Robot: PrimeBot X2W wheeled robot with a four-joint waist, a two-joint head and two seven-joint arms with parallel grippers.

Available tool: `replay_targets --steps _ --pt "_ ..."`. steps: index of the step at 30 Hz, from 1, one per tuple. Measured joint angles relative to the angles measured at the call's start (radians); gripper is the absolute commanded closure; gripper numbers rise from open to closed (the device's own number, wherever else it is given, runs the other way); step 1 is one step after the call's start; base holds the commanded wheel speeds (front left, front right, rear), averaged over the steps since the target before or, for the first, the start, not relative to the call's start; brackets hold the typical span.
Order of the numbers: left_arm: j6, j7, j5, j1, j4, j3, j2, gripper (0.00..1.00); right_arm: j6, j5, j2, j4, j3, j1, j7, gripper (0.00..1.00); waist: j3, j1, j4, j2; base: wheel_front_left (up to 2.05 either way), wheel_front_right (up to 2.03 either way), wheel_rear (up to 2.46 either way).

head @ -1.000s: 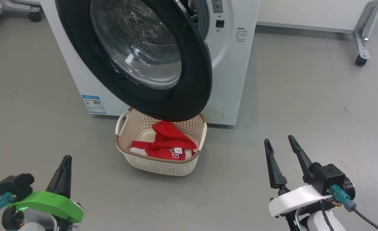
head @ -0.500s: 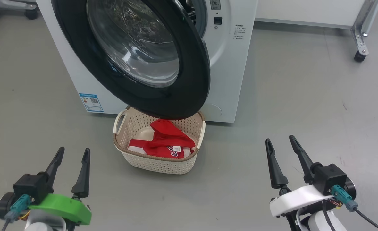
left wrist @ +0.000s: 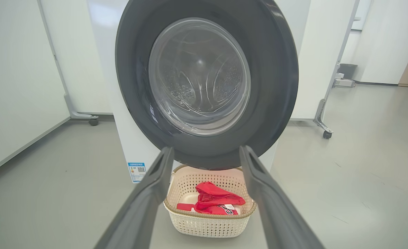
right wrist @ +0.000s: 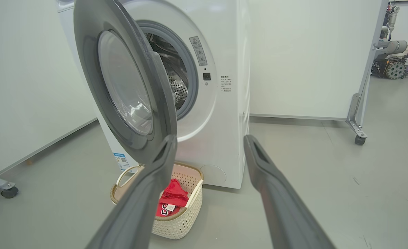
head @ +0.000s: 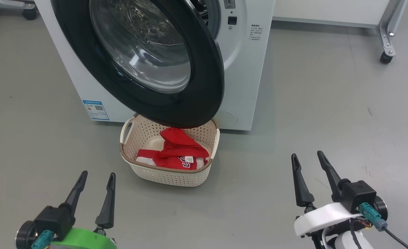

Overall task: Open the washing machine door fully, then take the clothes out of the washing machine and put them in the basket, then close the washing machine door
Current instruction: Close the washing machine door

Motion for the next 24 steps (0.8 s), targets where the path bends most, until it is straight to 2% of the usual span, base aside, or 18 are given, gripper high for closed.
replay_targets --steps 24 --pt "-0.014 0.0 0.078 0.064 -0.033 0.056 -0.075 0.0 0.001 -0.004 0.006 0.011 -0.003 0.0 0.0 0.0 -0.004 0.0 -0.012 0.0 0.0 0.0 0.0"
